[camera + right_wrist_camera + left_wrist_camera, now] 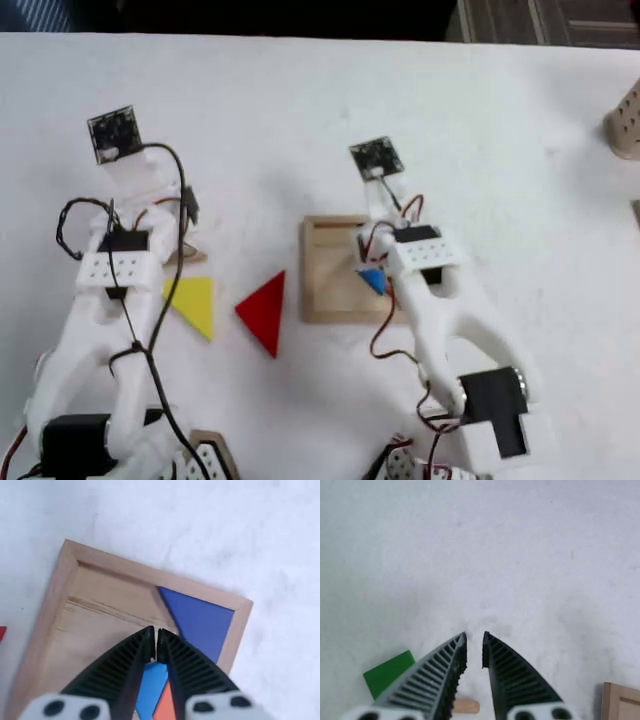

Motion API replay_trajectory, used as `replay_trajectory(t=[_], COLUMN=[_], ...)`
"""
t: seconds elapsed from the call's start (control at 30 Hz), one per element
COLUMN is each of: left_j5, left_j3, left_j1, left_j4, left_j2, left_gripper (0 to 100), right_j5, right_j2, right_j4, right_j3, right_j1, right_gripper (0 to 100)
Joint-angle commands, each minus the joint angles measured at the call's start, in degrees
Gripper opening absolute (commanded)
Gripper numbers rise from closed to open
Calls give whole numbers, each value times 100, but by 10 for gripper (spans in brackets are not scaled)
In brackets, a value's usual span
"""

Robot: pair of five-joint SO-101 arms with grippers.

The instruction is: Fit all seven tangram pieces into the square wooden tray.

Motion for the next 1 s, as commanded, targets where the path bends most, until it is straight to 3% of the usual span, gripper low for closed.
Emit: replay_trajectory(t=[0.0,0.27,0.67,0.97], left_j5=[62,62,62,62], left_j3=[-79,-79,-79,-79], left_j1=[-48,-48,-48,-48], left_j4=[-167,-167,-167,-167], left_j2=[-251,-251,-251,-251], left_gripper=[72,72,72,72], right_j5=[26,70,79,79], right_j2=[-558,-470,92,66], right_j4=[391,1455,1455,1464], right_j3=[-237,193,-62,-62], right_j1=[48,-813,-101,-136], right_gripper=[18,18,18,18])
